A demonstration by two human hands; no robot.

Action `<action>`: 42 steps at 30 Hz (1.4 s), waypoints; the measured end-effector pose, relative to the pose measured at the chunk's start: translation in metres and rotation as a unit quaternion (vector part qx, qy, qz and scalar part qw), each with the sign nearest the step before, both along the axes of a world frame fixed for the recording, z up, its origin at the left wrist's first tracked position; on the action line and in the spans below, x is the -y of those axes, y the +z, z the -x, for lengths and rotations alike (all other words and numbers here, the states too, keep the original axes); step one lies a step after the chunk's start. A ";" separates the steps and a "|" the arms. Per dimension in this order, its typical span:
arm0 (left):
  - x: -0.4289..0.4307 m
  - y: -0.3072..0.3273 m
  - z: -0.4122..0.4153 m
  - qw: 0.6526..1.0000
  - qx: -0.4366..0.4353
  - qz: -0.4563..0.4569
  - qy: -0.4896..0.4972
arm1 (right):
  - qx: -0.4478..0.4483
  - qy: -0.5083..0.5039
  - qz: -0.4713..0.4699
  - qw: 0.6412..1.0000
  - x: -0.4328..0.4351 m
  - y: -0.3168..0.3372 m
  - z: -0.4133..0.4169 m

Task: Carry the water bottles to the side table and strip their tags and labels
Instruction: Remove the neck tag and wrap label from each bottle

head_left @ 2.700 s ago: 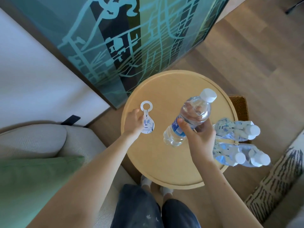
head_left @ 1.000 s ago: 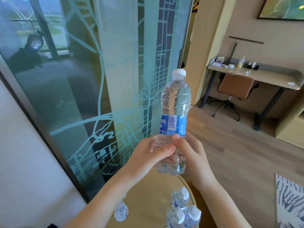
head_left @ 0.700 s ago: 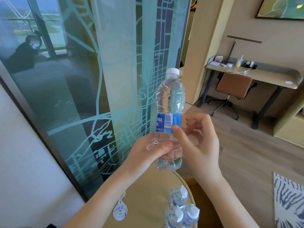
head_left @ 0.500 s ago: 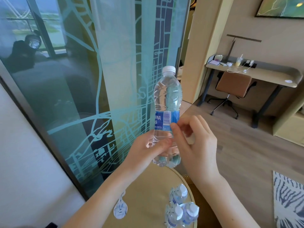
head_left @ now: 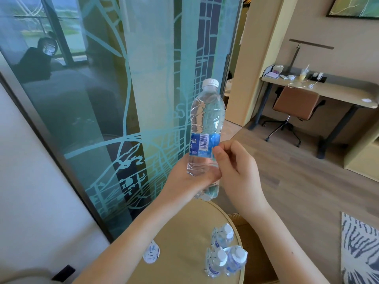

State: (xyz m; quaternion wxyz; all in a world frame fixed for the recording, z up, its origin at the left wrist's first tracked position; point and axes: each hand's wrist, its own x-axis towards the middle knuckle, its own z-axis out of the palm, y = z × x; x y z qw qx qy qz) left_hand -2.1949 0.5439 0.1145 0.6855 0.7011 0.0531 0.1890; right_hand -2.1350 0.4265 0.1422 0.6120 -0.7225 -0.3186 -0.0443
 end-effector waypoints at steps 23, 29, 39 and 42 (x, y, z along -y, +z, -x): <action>-0.002 0.001 0.005 0.999 -0.037 0.000 -0.029 | -0.108 0.087 -0.100 0.985 0.005 -0.014 -0.014; -0.002 -0.004 0.009 0.997 -0.056 0.038 -0.023 | -0.212 0.148 -0.204 0.944 0.005 -0.022 -0.012; -0.001 -0.006 0.016 0.991 -0.050 0.114 -0.047 | -0.229 0.156 -0.266 0.923 0.011 -0.017 -0.014; -0.002 -0.009 0.019 0.991 -0.053 0.109 -0.052 | -0.240 0.129 -0.269 0.924 0.016 -0.018 -0.018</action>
